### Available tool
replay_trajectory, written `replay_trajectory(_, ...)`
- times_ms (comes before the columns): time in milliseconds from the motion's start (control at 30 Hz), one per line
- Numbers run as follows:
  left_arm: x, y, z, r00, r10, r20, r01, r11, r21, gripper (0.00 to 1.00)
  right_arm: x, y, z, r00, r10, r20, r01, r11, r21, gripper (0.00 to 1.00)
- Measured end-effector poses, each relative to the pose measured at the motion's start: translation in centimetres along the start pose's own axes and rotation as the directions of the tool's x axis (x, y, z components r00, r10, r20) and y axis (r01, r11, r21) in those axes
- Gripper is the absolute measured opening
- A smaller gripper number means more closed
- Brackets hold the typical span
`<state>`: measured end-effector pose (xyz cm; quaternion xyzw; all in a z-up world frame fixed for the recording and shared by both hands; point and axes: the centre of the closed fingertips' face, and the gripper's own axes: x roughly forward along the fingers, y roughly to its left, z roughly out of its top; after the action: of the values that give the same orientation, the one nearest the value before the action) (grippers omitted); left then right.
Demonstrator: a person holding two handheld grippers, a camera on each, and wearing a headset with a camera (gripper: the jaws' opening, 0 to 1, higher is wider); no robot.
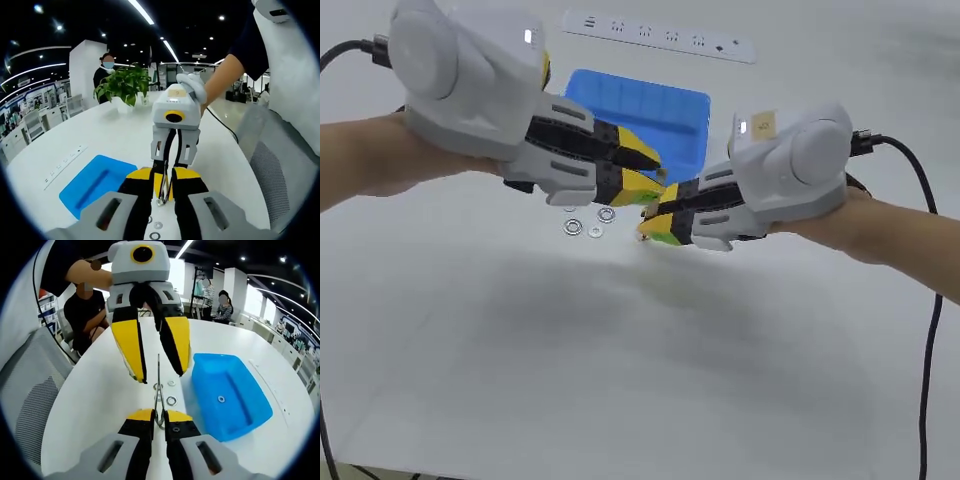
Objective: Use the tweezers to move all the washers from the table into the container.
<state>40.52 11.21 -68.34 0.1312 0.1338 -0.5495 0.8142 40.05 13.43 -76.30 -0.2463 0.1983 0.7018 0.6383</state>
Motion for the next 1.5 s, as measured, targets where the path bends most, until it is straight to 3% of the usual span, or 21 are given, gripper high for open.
replay_trajectory(200, -0.6, -0.1, -0.1, 0.9996, 0.027, -0.009, -0.027, 0.999, 0.017, 0.26, -0.9, 0.1, 0.8, 0.9997, -0.009, 0.025, 0.009, 1.000, 0.017, 0.08)
replay_trajectory(433, -1.5, -1.0, 0.8, 0.9972, 0.053, 0.052, -0.053, 0.999, -0.004, 0.28, -2.3, -0.1, 2.1, 0.9984, -0.024, 0.052, 0.024, 1.000, 0.012, 0.08)
replay_trajectory(600, -2.6, -1.4, 0.0, 0.9960, 0.075, 0.048, -0.074, 0.997, -0.020, 0.32, -3.2, -0.6, 2.8, 0.9974, -0.040, 0.060, 0.040, 0.999, -0.008, 0.08)
replay_trajectory(867, -4.0, -1.6, -0.6, 0.9910, 0.119, 0.061, -0.115, 0.991, -0.068, 0.48, -4.4, -1.6, 4.4, 0.9953, -0.060, 0.076, 0.063, 0.998, -0.032, 0.09)
replay_trajectory(967, -4.4, -1.5, -1.0, 0.9885, 0.137, 0.064, -0.131, 0.987, -0.090, 0.56, -4.7, -2.4, 5.4, 0.9939, -0.072, 0.083, 0.077, 0.996, -0.050, 0.09)
replay_trajectory(1067, -5.0, -1.2, -0.4, 0.9756, 0.185, 0.119, -0.167, 0.975, -0.146, 0.61, -4.7, -3.4, 6.3, 0.9921, -0.082, 0.095, 0.088, 0.994, -0.061, 0.09)
replay_trajectory(1233, -5.6, -1.5, -0.9, 0.9674, 0.228, 0.110, -0.214, 0.968, -0.128, 0.69, -3.9, -6.4, 6.9, 0.9894, -0.098, 0.107, 0.104, 0.993, -0.061, 0.09)
replay_trajectory(1400, -5.4, -2.9, -1.4, 0.9722, 0.214, 0.096, -0.201, 0.971, -0.131, 0.76, -2.6, -9.5, 6.8, 0.9855, -0.126, 0.114, 0.130, 0.991, -0.032, 0.09)
replay_trajectory(1500, -5.5, -2.9, -2.0, 0.9711, 0.223, 0.085, -0.210, 0.967, -0.141, 0.80, -1.5, -10.7, 5.9, 0.9879, -0.126, 0.090, 0.130, 0.991, -0.033, 0.09)
